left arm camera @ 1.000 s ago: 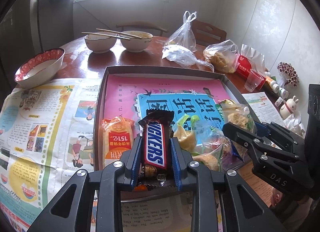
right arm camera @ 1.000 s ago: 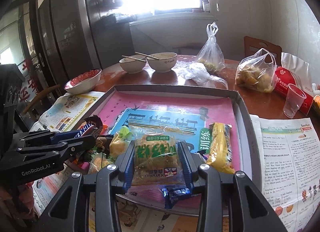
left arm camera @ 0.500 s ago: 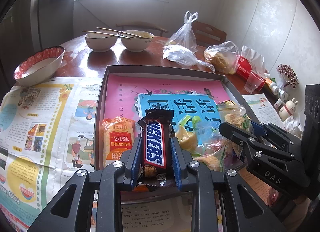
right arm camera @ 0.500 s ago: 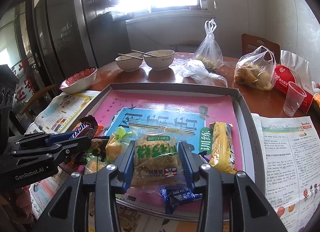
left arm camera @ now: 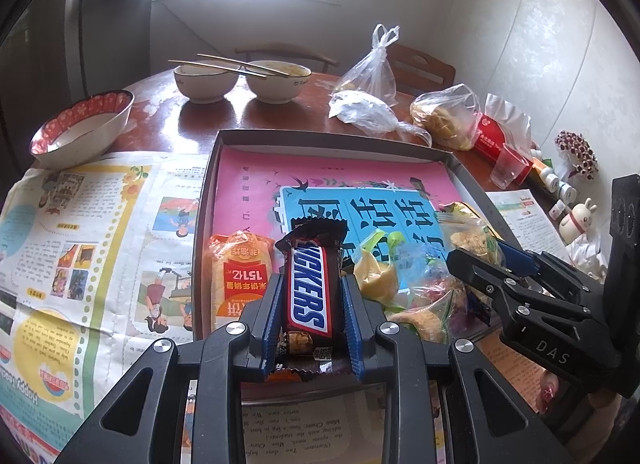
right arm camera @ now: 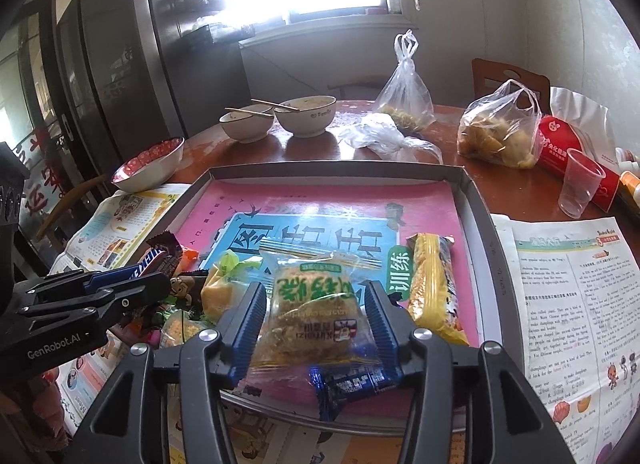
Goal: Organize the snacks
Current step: 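Lift and carry the Snickers bar and clear bag over the tray with both tools, then open the left tool to drop the Snickers bar while the right tool releases the clear bag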
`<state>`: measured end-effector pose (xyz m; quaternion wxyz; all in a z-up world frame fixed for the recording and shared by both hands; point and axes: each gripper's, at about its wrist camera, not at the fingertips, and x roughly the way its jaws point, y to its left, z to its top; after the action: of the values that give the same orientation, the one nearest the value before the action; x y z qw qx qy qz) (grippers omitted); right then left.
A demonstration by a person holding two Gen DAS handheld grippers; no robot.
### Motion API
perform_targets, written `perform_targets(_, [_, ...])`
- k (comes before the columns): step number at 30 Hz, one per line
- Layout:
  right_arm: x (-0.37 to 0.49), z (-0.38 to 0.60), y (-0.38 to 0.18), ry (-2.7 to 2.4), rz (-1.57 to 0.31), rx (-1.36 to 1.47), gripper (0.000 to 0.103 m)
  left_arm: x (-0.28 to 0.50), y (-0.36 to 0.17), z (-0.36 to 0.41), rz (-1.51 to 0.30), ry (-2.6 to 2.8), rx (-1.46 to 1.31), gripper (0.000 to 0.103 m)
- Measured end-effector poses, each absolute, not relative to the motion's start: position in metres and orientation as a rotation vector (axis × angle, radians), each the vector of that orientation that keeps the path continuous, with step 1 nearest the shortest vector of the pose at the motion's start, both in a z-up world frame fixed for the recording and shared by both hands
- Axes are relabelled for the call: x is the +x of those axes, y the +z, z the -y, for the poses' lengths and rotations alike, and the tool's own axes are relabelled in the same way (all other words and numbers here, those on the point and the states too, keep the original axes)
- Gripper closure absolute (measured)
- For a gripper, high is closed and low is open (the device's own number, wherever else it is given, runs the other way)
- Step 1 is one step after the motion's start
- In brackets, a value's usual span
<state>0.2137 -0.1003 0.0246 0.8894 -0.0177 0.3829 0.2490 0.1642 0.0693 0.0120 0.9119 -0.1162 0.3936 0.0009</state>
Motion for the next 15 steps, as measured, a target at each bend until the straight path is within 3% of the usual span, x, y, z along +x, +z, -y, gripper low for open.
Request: perform_targets(15, [0.207,0.1081,0.0303,0.504,-0.781,-0.022,0.041,0.1617,0.0163,-0.0705,-0.8,0.02,-0.223,0.07])
